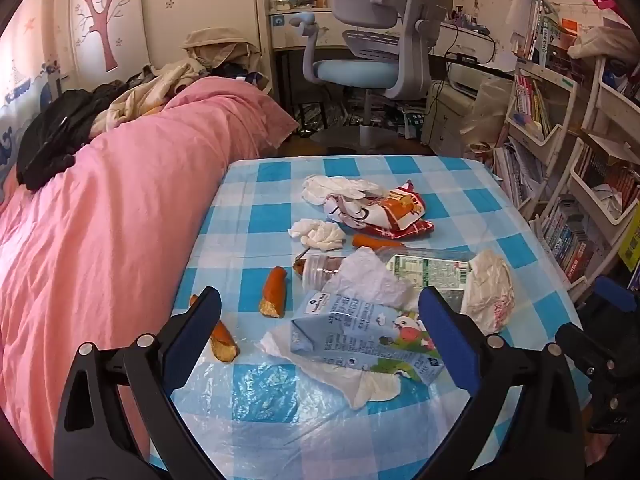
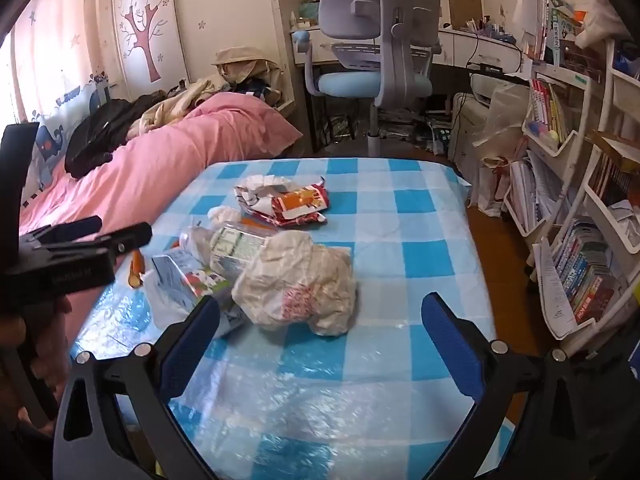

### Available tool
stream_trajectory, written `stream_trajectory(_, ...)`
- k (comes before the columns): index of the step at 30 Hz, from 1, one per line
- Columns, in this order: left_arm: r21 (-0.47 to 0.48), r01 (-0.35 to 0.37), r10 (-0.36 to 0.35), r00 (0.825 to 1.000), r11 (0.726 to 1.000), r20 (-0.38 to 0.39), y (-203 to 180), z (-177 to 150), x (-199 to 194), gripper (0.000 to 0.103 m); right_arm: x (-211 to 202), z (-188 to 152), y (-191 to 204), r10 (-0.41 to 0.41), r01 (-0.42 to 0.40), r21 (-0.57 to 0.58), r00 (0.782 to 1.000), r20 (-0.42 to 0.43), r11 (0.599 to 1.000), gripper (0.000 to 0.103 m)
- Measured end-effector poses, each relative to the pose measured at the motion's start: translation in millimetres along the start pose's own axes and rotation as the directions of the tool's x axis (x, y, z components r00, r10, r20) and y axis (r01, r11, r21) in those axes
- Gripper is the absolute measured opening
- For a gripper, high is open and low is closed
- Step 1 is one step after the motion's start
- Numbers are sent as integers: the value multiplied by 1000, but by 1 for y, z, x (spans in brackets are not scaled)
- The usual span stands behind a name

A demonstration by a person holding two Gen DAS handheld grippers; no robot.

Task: Collect trash
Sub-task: 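Move left tool toward orange sausage piece while right tool approaches white plastic bag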

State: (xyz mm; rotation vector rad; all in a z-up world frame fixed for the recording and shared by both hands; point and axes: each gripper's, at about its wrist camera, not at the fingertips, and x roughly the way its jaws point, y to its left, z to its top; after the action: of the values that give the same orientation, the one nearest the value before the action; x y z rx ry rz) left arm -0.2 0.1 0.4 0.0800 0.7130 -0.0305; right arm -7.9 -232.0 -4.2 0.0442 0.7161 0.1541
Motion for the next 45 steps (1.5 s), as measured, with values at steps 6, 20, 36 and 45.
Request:
stream_trajectory(6, -75, 45, -48, 998, 996, -35, 14, 6, 4, 95, 8, 5, 9, 16, -16, -6, 999, -38, 1000, 97)
stream_trajectory(20, -48, 29, -31, 999, 998, -35, 10, 4, 8, 95, 8, 7, 19, 34, -34, -26, 999, -6, 999, 97)
stream_trajectory(36, -102, 6, -15, 996, 995, -89, 31, -2, 21, 95, 20, 7, 15, 30, -31, -32, 999, -31, 999, 97)
stream_trajectory(45, -135, 14, -34, 989, 991, -144, 44, -5, 34, 95, 37, 3, 12, 33, -36, -27, 997, -72, 999, 97)
